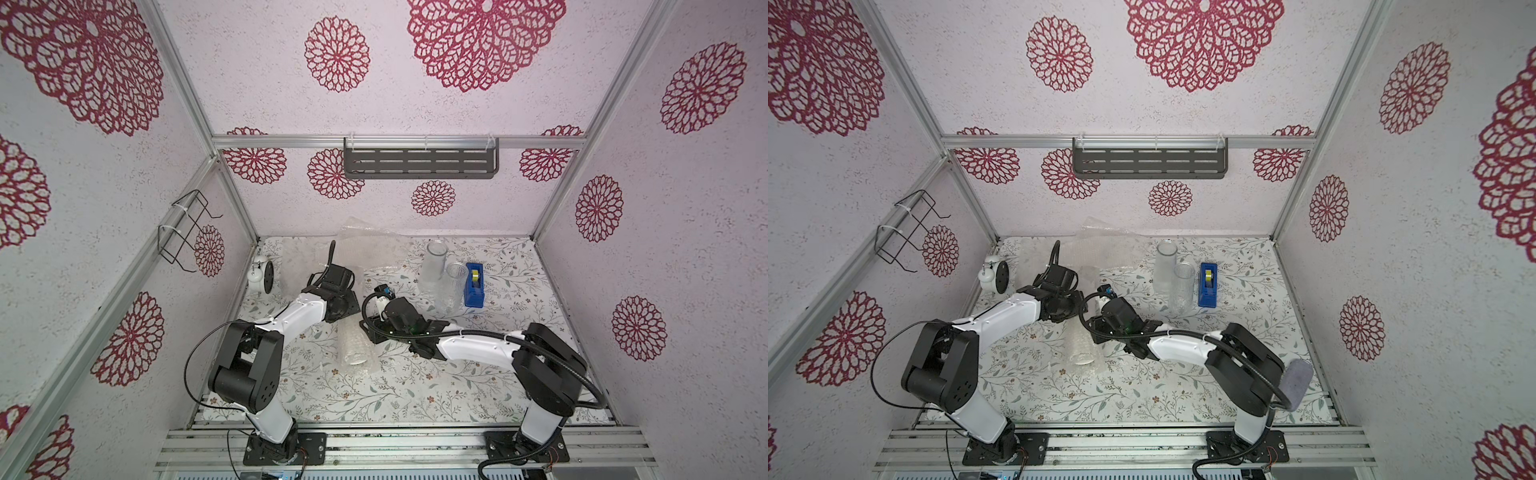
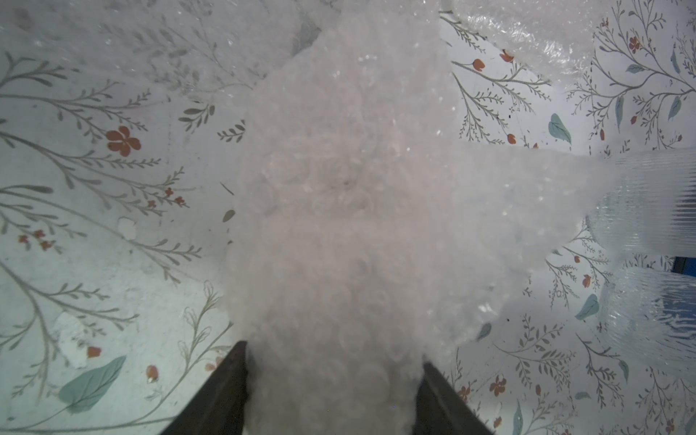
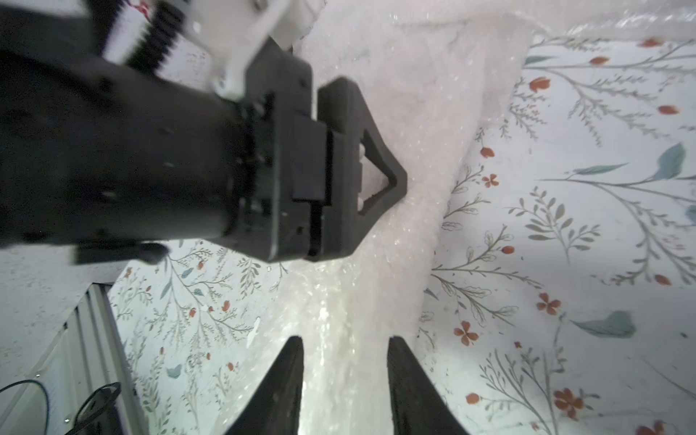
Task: Wrap vases in bubble wrap
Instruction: Wrap the vase in bubble wrap, then tear off the tape using the Tape Cutter.
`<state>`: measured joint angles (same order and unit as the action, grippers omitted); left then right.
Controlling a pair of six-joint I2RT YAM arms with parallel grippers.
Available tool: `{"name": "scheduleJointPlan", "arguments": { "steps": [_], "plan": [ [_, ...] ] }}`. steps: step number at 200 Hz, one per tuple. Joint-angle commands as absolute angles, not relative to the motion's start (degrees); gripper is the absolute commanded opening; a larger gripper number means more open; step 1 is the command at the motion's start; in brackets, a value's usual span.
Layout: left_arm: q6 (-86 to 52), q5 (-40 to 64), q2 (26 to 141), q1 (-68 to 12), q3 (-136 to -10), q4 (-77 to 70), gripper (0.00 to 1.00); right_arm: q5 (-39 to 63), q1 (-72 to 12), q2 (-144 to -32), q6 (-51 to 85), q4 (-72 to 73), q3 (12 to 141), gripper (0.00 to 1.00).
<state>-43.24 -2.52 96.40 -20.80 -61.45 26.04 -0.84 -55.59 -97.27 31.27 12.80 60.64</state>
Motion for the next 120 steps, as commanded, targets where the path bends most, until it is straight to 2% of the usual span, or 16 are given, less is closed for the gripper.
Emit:
{"name": "scheduleJointPlan", "arguments": {
  "steps": [1, 41, 68, 95, 120],
  "plan": [
    [-42.74, -2.77, 97.91, -20.96, -59.88, 26.2, 0.55, -3.94, -51.88, -88.61, 27.2, 7.9, 58.61, 0.4],
    [-41.97, -2.3, 97.56, -21.18, -59.32, 24.99, 0.55, -1.57, -41.45, -75.56, 21.77, -3.31, 57.21, 0.4],
    [-41.15, -1.54, 97.38, -21.92, -59.28, 23.88, 0.55, 3.09, -29.91, -69.4, 21.36, -8.27, 56.34, 0.41],
    [-40.02, -1.08, 97.21, -22.58, -59.5, 23.61, 0.55, 10.19, -14.91, -68.85, 21.52, -11.81, 55.54, 0.41],
    [-39.24, -0.77, 97.04, -22.85, -59.4, 23.47, 0.55, 18.93, -2.75, -73.68, 22.48, -10.83, 55.16, 0.41]
  ]
}}
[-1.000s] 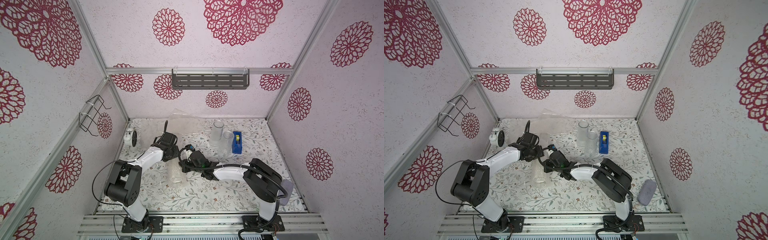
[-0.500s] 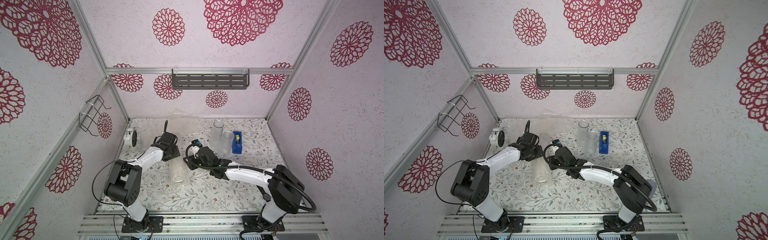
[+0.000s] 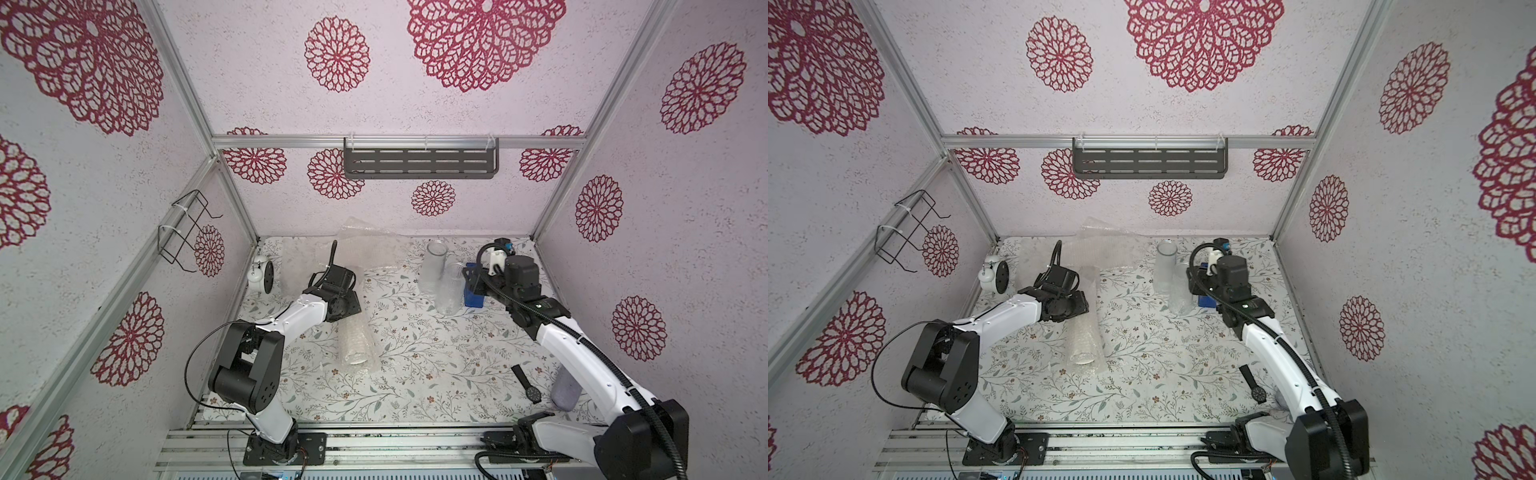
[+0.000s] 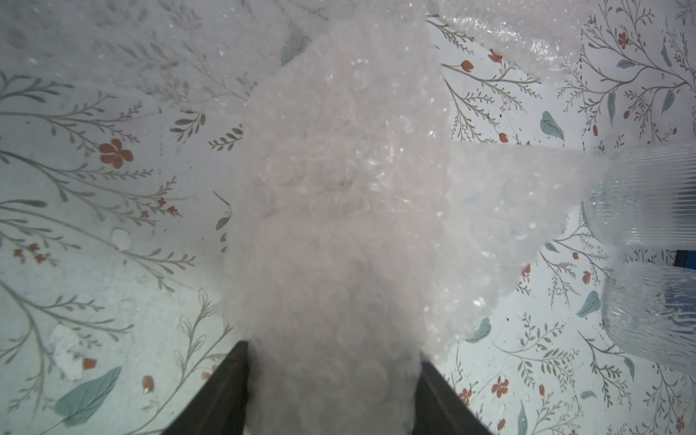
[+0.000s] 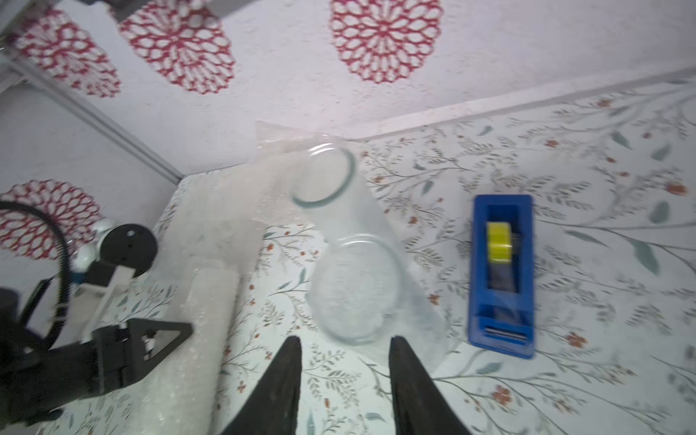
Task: Wrap vases in bubble wrap
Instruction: Tear off the tape using the Tape Cutter.
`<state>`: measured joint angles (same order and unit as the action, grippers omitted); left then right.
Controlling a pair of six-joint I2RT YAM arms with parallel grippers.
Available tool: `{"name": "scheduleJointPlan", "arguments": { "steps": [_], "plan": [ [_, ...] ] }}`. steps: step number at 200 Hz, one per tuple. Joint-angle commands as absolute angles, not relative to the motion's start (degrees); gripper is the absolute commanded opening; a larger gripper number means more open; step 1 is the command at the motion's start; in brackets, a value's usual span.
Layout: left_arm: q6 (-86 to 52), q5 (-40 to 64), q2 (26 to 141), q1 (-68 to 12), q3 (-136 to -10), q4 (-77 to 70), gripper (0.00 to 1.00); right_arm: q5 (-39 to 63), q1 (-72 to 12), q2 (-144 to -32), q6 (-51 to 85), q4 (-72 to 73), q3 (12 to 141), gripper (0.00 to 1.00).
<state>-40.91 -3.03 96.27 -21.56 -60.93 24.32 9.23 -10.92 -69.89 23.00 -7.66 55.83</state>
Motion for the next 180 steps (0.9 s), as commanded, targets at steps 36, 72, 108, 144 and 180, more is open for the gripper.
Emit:
{"name": "scheduleJointPlan", "arguments": {
  "steps": [36, 72, 108, 144, 180],
  "plan": [
    [-38.5, -0.01, 96.33, -22.86, -58.72, 22.57, 0.55, 28.01, 5.29, -85.01, 20.16, -9.95, 58.87, 0.4],
    [-38.5, 0.79, 96.1, -22.94, -58.36, 21.72, 0.55, 32.54, 7.89, -94.37, 16.33, -11.81, 63.55, 0.4],
    [-38.45, 0.82, 96.14, -22.94, -58.19, 21.64, 0.55, 37.4, 8.61, -100.38, 14.67, -11.29, 66.77, 0.39],
    [-38.74, 1.06, 96.5, -23.04, -58.18, 21.5, 0.55, 39.64, 8.52, -104.74, 14.36, -11.05, 69.23, 0.37],
    [-38.93, 0.95, 96.5, -23.18, -58.18, 21.71, 0.55, 41.06, 8.52, -107.14, 14.14, -10.63, 70.22, 0.35]
  ]
}}
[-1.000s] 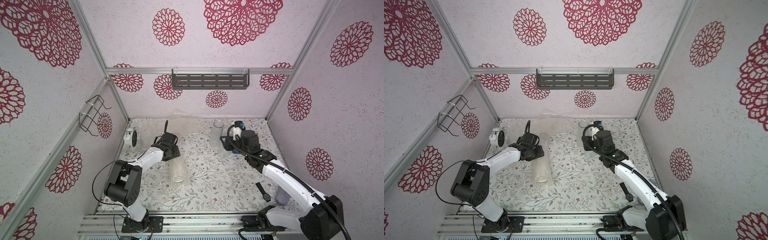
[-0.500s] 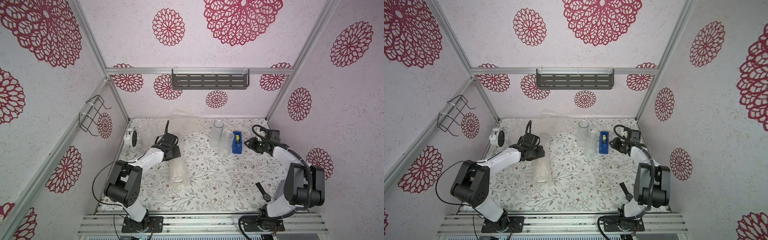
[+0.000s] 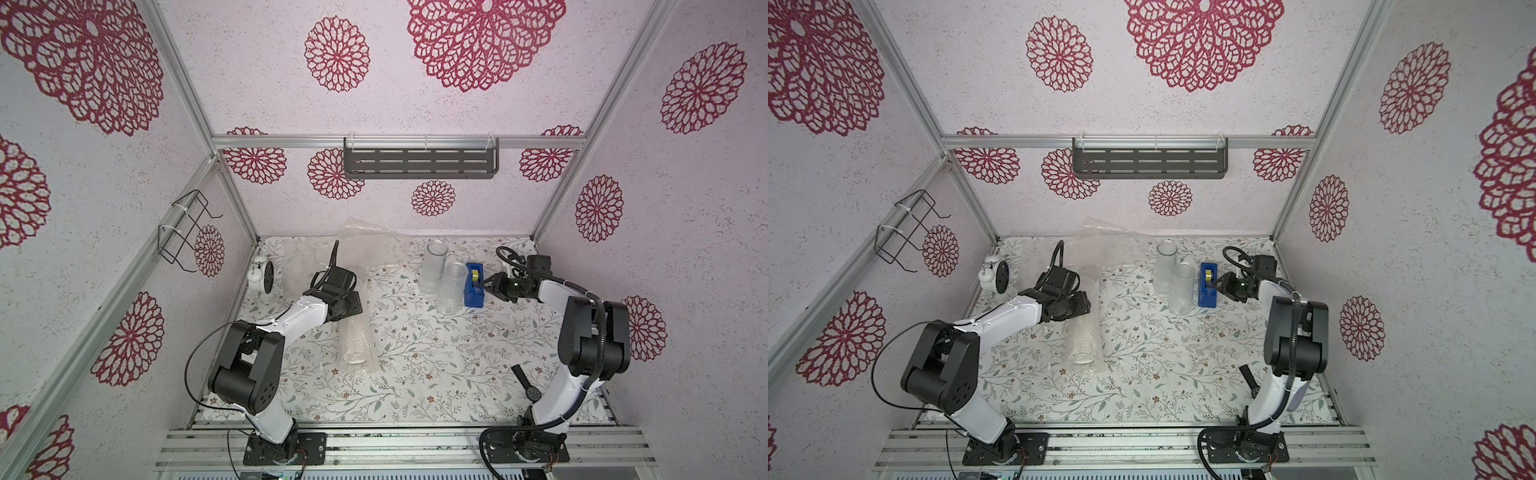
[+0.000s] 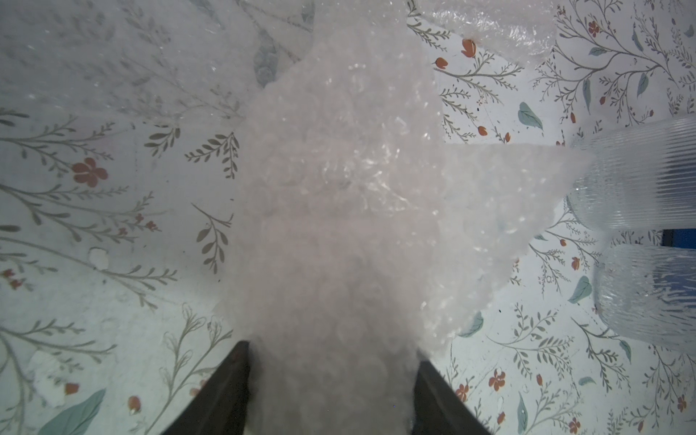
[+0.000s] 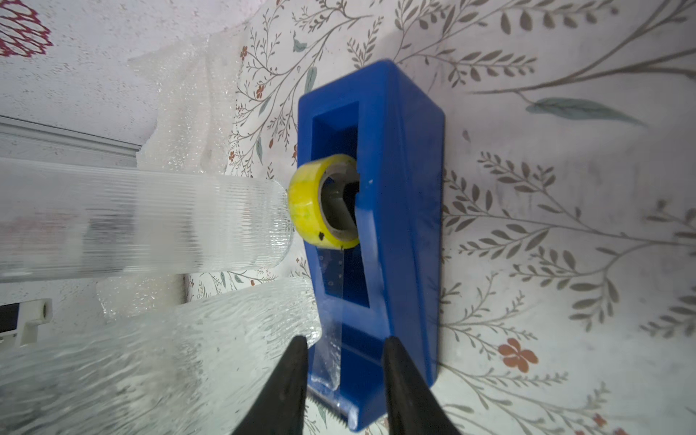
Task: Wrap vases in bubble wrap
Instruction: Tear off the tape using the Tape Cutter.
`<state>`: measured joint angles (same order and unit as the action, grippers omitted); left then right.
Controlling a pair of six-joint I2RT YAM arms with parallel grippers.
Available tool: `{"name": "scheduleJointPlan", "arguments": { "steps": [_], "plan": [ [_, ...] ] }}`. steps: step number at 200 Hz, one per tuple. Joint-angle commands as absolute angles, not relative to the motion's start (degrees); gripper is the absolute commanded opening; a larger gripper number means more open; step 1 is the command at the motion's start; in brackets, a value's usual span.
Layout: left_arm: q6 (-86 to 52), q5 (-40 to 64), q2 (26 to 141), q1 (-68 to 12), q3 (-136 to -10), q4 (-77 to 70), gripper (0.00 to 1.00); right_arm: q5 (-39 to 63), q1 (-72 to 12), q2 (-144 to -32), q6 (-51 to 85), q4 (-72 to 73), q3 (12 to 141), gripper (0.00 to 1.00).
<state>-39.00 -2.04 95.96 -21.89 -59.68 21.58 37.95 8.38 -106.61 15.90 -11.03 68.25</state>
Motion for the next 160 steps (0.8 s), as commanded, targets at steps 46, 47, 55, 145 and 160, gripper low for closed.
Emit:
{"name": "scheduleJointPlan", "arguments": {
  "steps": [46, 47, 55, 145, 160],
  "plan": [
    [-39.29, 0.64, 96.92, -23.38, -58.53, 21.9, 0.55, 43.69, 8.33, -108.95, 13.9, -9.86, 70.57, 0.29],
    [-39.29, 0.63, 96.93, -23.42, -58.53, 21.89, 0.55, 43.68, 8.34, -109.01, 13.93, -9.81, 70.57, 0.29],
    [-39.3, 0.61, 97.01, -23.48, -58.6, 21.97, 0.55, 44.04, 8.25, -109.19, 13.96, -9.67, 70.65, 0.28],
    [-39.29, 0.01, 97.47, -23.86, -59.24, 22.54, 0.55, 45.11, 7.29, -112.69, 13.53, -11.14, 73.28, 0.2],
    [-39.29, 0.0, 97.56, -23.84, -59.24, 22.62, 0.55, 45.02, 7.21, -112.86, 13.53, -11.15, 73.23, 0.18]
  ]
}}
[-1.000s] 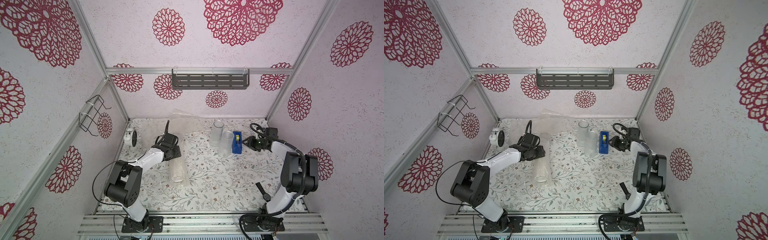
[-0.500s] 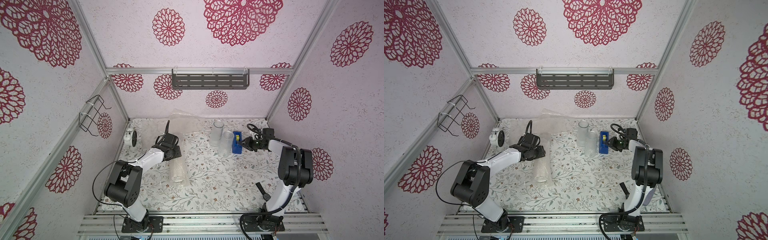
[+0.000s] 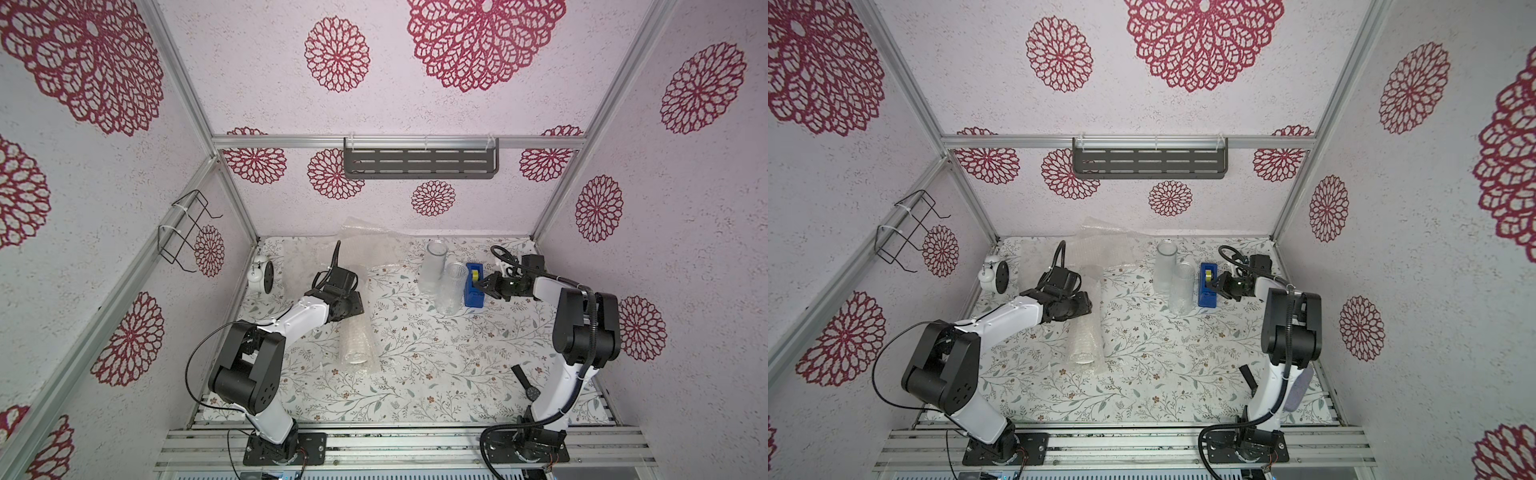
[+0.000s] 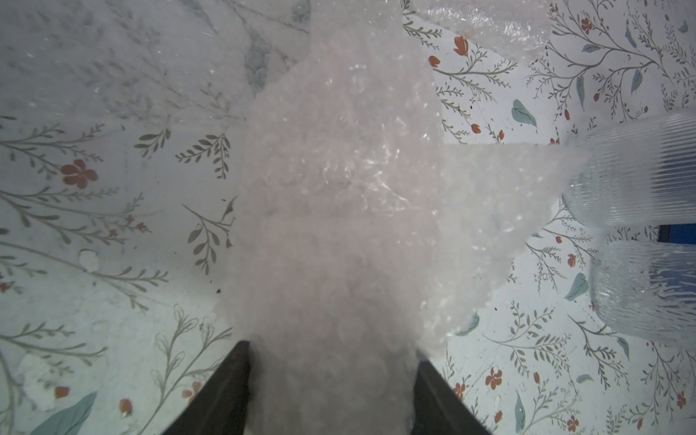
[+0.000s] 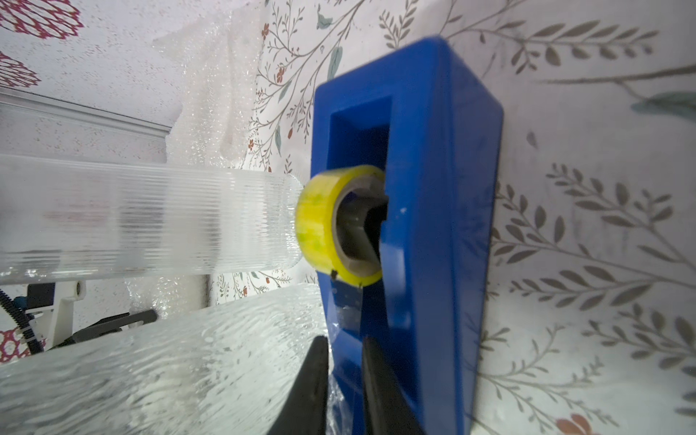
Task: Wrap vases in bubble wrap
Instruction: Tear off the tape using the Tape Cutter.
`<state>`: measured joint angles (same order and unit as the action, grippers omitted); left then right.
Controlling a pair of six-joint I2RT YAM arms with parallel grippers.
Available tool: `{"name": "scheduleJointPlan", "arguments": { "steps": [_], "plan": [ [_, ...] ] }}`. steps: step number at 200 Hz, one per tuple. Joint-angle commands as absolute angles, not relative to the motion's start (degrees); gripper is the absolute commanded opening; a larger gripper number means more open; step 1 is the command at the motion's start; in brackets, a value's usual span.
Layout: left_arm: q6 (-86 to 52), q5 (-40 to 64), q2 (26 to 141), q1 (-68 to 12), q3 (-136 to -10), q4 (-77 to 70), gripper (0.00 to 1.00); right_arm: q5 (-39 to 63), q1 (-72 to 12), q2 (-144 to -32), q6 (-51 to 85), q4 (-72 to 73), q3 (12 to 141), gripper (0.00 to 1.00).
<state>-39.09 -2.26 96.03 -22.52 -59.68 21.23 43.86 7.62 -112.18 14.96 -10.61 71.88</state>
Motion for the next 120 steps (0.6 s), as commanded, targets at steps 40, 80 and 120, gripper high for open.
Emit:
{"name": "scheduleJointPlan", "arguments": {
  "steps": [40, 80, 120],
  "plan": [
    [-39.37, -0.15, 97.47, -23.86, -59.24, 22.66, 0.55, 45.17, 7.12, -113.17, 13.77, -10.96, 73.36, 0.14],
    [-39.38, -0.41, 97.71, -23.91, -59.15, 22.69, 0.55, 46.38, 7.12, -111.91, 14.85, -9.54, 72.7, 0.07],
    [-39.59, -0.7, 98.0, -23.91, -59.02, 22.69, 0.55, 47.79, 7.11, -110.42, 16.52, -7.54, 71.98, 0.0]
  ]
}}
